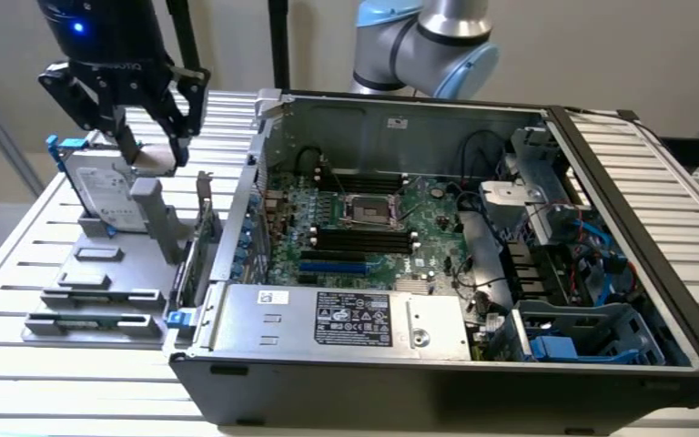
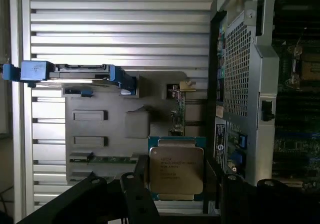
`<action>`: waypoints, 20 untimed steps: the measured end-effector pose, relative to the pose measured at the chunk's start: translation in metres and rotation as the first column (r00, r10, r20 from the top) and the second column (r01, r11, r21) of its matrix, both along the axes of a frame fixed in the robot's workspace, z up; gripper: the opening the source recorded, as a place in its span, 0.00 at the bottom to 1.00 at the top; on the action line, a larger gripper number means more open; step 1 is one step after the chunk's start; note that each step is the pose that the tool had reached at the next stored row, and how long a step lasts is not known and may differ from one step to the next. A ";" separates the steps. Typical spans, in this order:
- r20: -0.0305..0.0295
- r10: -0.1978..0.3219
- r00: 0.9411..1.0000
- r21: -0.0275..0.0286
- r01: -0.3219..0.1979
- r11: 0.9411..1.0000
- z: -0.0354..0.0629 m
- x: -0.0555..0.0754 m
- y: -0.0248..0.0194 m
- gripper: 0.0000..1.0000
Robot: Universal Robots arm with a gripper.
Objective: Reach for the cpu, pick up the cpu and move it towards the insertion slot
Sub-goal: 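Pick up the cpu and move it towards the insertion slot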
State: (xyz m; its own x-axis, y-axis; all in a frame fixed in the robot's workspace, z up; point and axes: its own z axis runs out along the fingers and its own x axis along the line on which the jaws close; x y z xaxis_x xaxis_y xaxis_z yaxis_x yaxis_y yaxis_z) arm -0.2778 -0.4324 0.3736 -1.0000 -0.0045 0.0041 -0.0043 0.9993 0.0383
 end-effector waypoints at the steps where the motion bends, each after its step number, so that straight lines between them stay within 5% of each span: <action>1: 0.000 0.000 1.000 0.001 0.000 1.000 0.0008 0.005 0.0000 0.55; 20: 0.000 0.000 1.000 0.011 0.000 1.000 0.0054 0.091 0.0000 0.55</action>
State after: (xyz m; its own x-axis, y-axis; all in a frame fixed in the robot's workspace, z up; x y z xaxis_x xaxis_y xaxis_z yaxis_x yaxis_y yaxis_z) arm -0.1866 -0.4324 0.3790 -1.0000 -0.0045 0.0043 -0.0043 0.9988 0.0490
